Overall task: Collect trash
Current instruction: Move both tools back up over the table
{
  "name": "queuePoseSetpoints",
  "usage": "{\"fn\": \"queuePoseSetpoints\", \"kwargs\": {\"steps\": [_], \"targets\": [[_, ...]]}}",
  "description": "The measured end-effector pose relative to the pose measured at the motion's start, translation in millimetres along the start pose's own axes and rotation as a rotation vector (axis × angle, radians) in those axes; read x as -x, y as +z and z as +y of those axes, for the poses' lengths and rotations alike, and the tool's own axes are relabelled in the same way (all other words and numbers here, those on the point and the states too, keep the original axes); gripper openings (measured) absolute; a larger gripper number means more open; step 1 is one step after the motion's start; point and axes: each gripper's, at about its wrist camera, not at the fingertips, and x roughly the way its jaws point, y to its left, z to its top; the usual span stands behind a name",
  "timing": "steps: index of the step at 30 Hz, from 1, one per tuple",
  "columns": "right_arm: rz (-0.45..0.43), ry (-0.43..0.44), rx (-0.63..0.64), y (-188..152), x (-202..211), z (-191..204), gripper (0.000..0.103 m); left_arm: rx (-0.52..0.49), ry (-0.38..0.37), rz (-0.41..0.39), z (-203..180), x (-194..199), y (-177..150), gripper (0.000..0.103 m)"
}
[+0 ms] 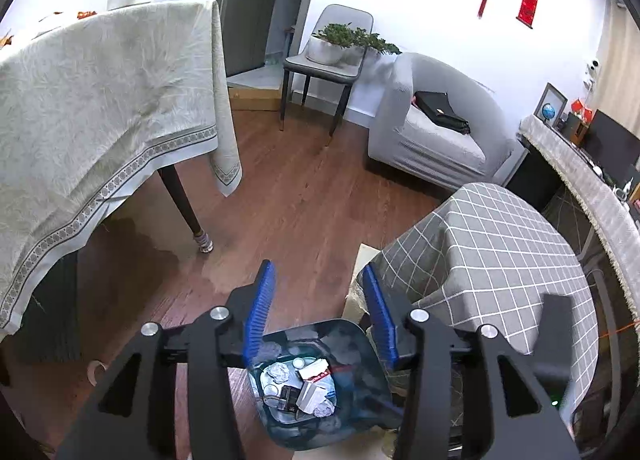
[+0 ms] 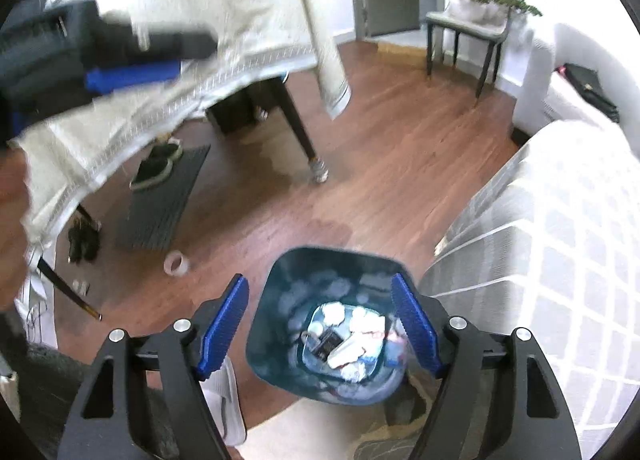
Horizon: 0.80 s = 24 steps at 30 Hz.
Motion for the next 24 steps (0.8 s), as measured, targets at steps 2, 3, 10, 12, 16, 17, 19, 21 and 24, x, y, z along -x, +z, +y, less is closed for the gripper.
{"fn": "queuePoseSetpoints", "kwargs": {"steps": [2, 3, 10, 12, 16, 17, 19, 21, 24], "targets": [[-0.04, -0.012, -0.02, 4.7, 13.5, -9.2, 0.074, 0.011, 0.004, 0.008, 0.1, -2.6, -0.9, 0.055], [-0.061, -0.021, -0.031, 6.9, 20.5, -14.7, 0.074, 0.013, 0.002, 0.01, -1.3, -3.3, -1.7, 0.056], [-0.171, -0.098, -0.135, 8.2, 61.1, -63.0, 0.074, -0.061, -0.04, 0.001, -32.8, -7.8, -7.4, 0.067], [-0.195, -0.123, -0.163, 6.3, 69.5, -77.5, 0.074, -0.08, -0.048, 0.012, -43.5, -13.6, -10.2, 0.069], [-0.223, -0.152, -0.198, -0.6, 80.2, -98.9, 0.074, -0.095, -0.064, 0.027, -60.4, -22.7, -13.8, 0.077], [-0.23, -0.162, -0.201, -2.6, 82.7, -103.8, 0.074, -0.097, -0.069, 0.028, -63.7, -23.7, -14.7, 0.078], [-0.231, -0.175, -0.213, -6.5, 86.2, -112.6, 0.074, -0.107, -0.07, 0.032, -71.7, -27.4, -17.1, 0.08], [-0.239, -0.18, -0.225, -10.0, 89.8, -120.2, 0.074, -0.119, -0.071, 0.032, -79.6, -31.5, -20.3, 0.083], [-0.242, -0.213, -0.246, -18.4, 98.1, -135.3, 0.074, -0.127, -0.08, 0.023, -91.2, -36.6, -23.7, 0.089]]}}
